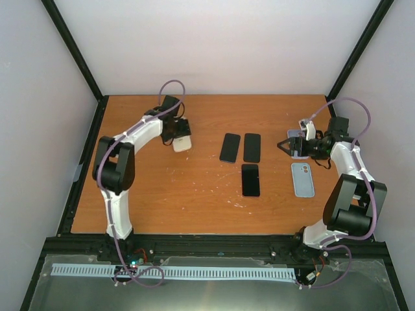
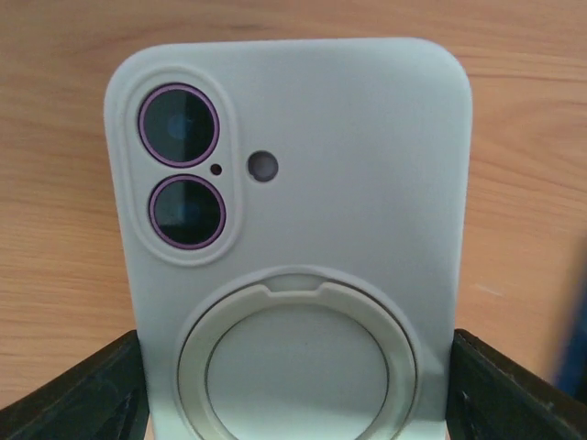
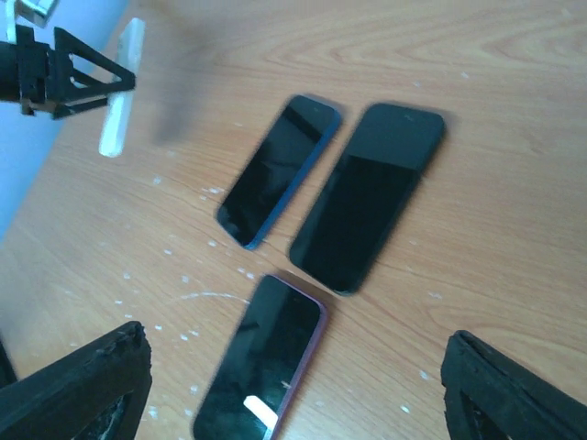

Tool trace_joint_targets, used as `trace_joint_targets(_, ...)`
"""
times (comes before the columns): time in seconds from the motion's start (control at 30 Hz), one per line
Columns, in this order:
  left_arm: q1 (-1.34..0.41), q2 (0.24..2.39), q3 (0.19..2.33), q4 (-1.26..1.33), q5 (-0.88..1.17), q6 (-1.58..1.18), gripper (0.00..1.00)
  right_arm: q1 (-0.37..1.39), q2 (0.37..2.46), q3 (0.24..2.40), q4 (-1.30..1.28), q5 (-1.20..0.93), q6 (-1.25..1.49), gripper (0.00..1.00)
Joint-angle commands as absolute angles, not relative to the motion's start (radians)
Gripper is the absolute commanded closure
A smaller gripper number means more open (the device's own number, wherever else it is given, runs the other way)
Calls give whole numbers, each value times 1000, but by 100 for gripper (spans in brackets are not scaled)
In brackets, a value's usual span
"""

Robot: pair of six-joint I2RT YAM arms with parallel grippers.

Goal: Take the phone out of the phone case
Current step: Pick up the phone at the center of the board.

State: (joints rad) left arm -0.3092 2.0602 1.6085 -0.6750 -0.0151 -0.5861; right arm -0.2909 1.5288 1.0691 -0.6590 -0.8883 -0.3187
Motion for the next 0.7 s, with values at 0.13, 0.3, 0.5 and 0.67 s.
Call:
trace_joint_targets(0.13, -456, 1699, 1286, -46, 330, -561, 34, -181, 1494, 1217, -859, -1165, -427, 0)
trace_joint_targets(0.3, -466, 1556, 1067, 302, 576, -593, 34, -39, 1477, 1209, -841, -1172, -470, 0)
trace_joint_targets(0.5, -481, 1510, 987, 551, 739, -663, 34, 111, 1515, 1251, -783, -1282, -420, 0)
trace_joint_targets(0.67, -497, 1500, 962, 697, 767, -744, 34, 198, 1511, 1271, -623, -1248, -276, 0)
